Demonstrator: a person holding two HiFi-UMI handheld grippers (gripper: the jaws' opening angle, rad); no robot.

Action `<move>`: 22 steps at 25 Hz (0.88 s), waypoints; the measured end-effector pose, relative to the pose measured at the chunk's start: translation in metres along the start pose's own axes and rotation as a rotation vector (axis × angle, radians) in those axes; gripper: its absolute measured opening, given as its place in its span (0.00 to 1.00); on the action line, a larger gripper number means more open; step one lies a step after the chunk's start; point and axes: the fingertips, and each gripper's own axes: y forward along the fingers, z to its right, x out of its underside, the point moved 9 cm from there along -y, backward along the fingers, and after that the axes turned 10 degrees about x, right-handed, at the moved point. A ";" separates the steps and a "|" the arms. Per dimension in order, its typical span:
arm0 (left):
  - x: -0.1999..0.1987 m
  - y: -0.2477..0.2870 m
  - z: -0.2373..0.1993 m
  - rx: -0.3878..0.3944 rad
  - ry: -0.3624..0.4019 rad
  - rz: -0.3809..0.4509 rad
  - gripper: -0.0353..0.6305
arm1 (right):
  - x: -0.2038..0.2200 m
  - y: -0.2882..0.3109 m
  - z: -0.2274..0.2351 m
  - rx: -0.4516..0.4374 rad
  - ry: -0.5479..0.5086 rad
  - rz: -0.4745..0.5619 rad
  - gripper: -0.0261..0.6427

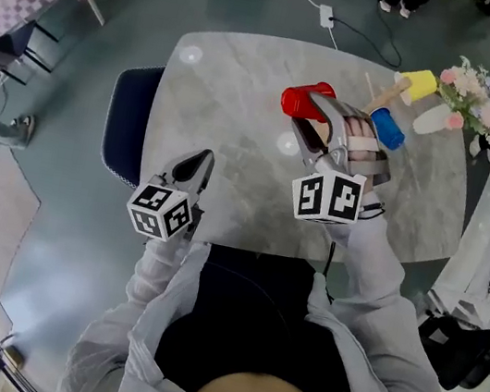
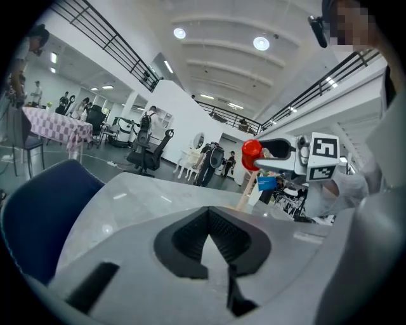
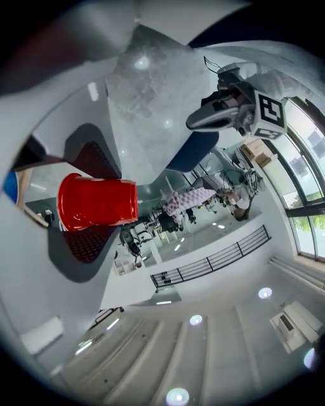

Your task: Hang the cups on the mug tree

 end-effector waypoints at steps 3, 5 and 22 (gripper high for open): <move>-0.001 0.014 0.015 0.029 0.008 -0.003 0.05 | 0.008 -0.020 0.030 0.095 0.038 0.013 0.40; -0.001 0.024 0.025 0.038 0.002 0.003 0.05 | 0.015 -0.029 0.046 0.147 0.083 0.022 0.40; 0.003 0.079 0.083 0.035 -0.011 -0.027 0.05 | 0.107 -0.036 0.061 0.265 0.259 -0.086 0.41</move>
